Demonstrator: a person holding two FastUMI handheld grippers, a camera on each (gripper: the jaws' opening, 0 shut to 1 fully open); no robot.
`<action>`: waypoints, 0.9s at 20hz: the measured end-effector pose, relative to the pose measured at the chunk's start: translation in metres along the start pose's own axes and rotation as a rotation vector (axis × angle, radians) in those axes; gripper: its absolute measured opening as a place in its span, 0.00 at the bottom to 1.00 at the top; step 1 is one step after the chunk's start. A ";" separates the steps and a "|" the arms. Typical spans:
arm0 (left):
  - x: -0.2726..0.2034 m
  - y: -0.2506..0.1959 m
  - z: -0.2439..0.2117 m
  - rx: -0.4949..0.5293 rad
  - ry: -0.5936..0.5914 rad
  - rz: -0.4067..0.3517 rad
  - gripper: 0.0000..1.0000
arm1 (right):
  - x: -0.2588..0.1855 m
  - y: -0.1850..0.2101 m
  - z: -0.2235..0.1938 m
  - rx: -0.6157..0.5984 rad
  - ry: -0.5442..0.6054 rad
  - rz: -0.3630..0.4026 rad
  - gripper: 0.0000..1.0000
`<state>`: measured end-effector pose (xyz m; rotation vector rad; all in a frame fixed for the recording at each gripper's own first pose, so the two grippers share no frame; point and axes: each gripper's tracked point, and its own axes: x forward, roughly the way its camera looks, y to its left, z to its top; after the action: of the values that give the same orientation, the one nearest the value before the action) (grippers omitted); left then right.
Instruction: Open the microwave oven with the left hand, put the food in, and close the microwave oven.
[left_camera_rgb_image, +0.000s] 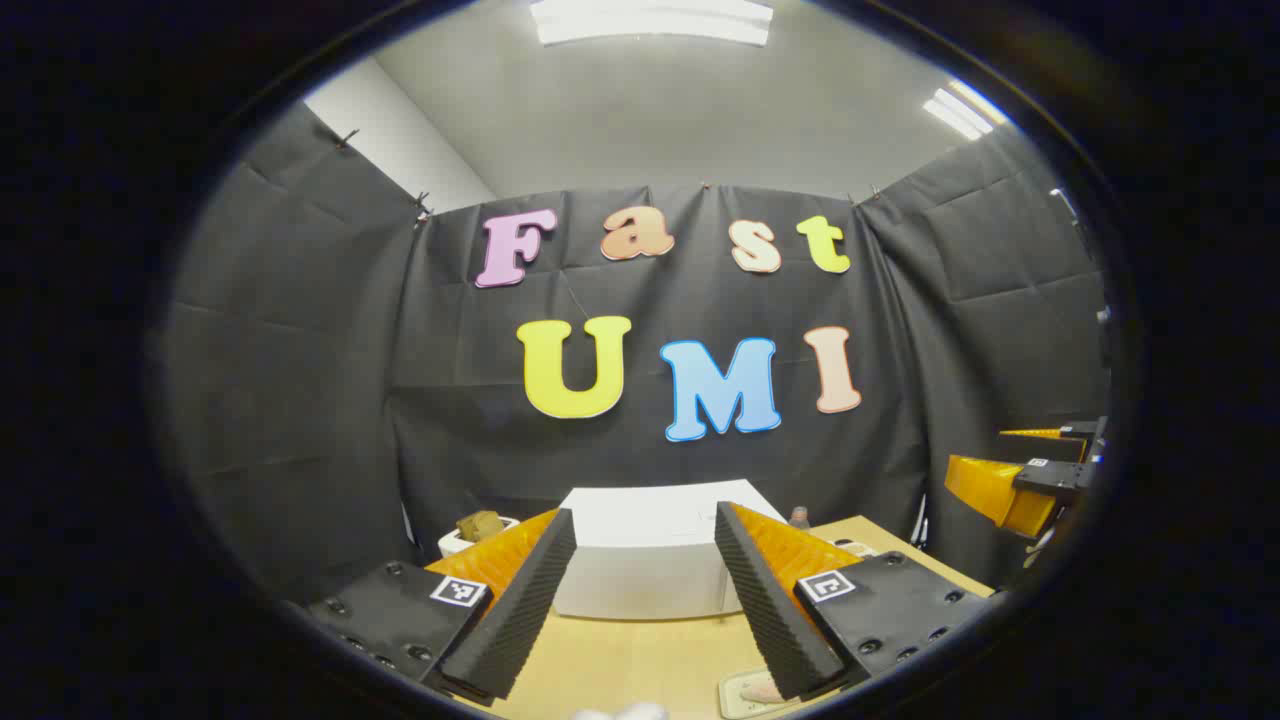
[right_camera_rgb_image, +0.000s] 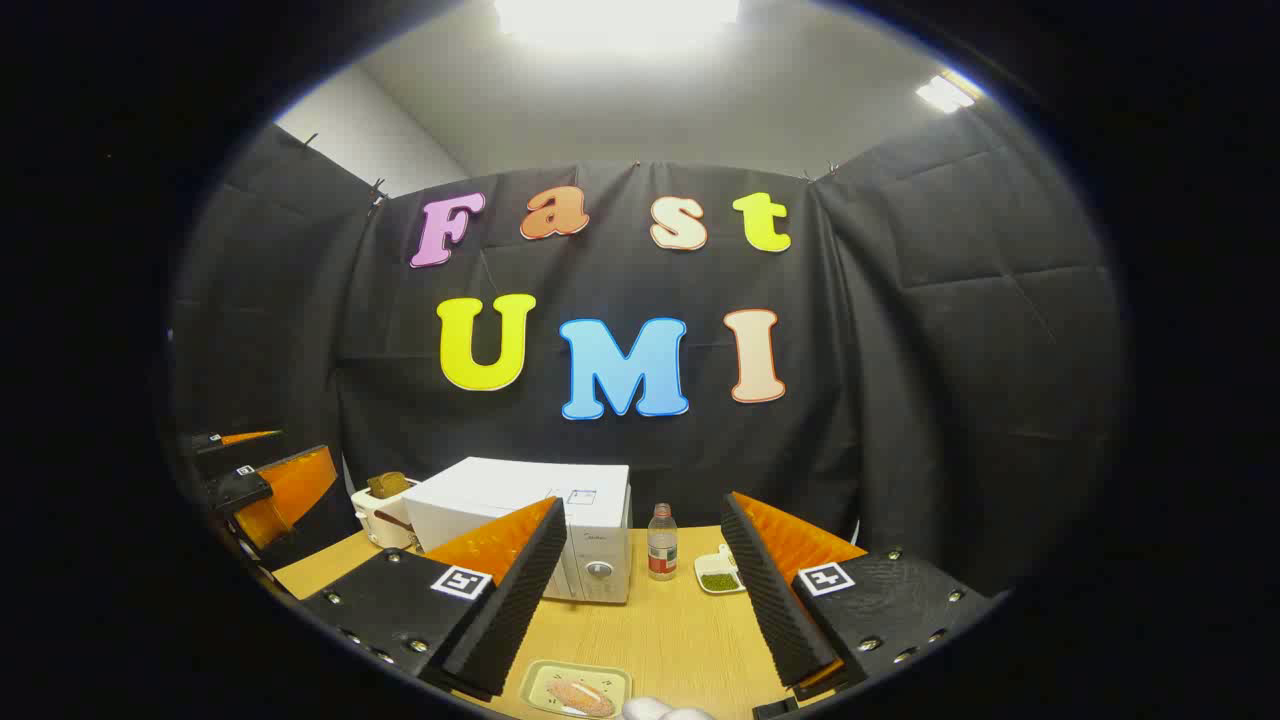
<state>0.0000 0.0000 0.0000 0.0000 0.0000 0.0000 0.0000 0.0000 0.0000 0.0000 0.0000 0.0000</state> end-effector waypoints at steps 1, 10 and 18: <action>0.001 0.001 -0.002 0.001 0.002 0.002 0.99 | 0.001 0.000 -0.002 0.003 0.005 0.001 0.95; 0.006 0.004 -0.008 0.010 0.010 0.002 0.99 | 0.007 0.002 -0.004 0.026 0.020 0.002 0.95; 0.011 0.005 -0.011 0.014 0.005 0.012 0.99 | 0.008 0.008 -0.006 0.011 0.019 0.010 0.95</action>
<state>0.0112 0.0047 -0.0111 0.0143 0.0050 0.0117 0.0076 0.0080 -0.0059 0.0113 0.0191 0.0101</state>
